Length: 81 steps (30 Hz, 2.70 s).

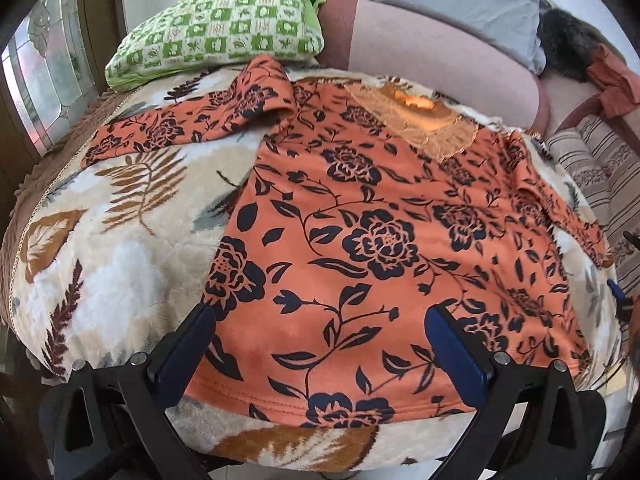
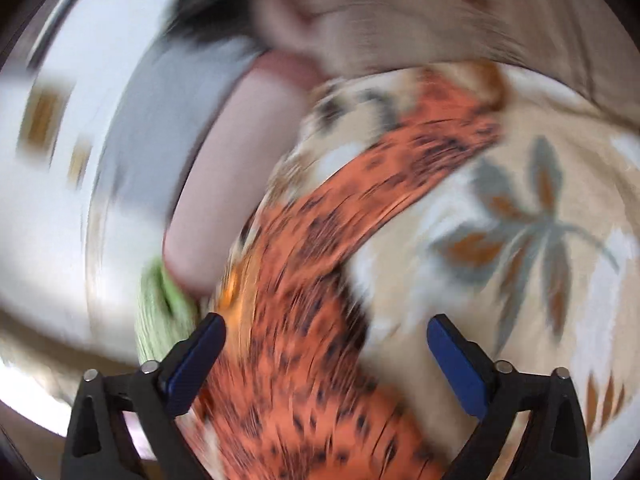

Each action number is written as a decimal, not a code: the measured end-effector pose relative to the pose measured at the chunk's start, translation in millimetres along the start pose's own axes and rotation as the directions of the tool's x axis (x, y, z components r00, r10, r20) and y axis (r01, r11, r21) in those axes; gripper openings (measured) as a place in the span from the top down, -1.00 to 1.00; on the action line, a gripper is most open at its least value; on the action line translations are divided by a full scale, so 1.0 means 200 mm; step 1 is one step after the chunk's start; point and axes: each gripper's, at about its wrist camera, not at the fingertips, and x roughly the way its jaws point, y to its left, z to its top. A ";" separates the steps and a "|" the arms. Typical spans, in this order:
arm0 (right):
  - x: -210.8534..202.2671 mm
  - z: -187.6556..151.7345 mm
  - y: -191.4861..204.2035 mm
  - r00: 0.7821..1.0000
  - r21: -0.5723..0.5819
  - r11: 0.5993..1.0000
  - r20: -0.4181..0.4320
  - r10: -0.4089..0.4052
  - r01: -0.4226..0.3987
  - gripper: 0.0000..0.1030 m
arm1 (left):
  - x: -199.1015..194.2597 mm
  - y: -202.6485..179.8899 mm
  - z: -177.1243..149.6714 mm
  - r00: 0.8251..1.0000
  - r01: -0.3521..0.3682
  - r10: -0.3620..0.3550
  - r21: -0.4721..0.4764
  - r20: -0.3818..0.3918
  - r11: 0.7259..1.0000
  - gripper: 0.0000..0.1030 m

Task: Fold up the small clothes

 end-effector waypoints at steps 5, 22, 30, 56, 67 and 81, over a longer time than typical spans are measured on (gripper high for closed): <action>0.16 0.29 -0.17 1.000 0.162 0.987 0.016 -0.003 0.001 -0.52 | 0.09 -0.02 0.05 0.999 -0.024 0.025 0.016 -0.031 1.000 -1.00; 0.34 0.45 0.38 0.962 -0.213 0.951 0.205 -0.182 0.225 0.87 | 0.26 0.12 0.09 0.999 -0.013 0.011 -0.047 -0.039 0.999 -1.00; 0.48 -0.31 1.53 0.991 -0.686 0.726 0.056 0.121 -0.050 0.87 | 0.22 0.33 0.08 1.000 0.002 0.000 -0.145 0.009 0.989 -1.00; 1.15 -0.64 0.94 0.930 -0.444 0.878 -0.367 0.005 -0.180 -0.68 | 0.41 0.20 0.65 0.982 0.181 -0.178 -0.050 0.063 0.982 -1.00; 0.98 -0.10 0.56 0.965 -0.418 0.908 -0.228 -0.132 0.026 -0.67 | 1.02 -0.04 0.96 0.986 0.122 -0.124 -0.025 -0.111 0.992 -0.03; 1.17 -0.12 0.60 0.905 -0.624 0.746 -0.141 -0.401 0.234 0.49 | 1.01 -0.11 0.97 0.997 0.054 -0.048 0.096 -0.065 0.994 -0.08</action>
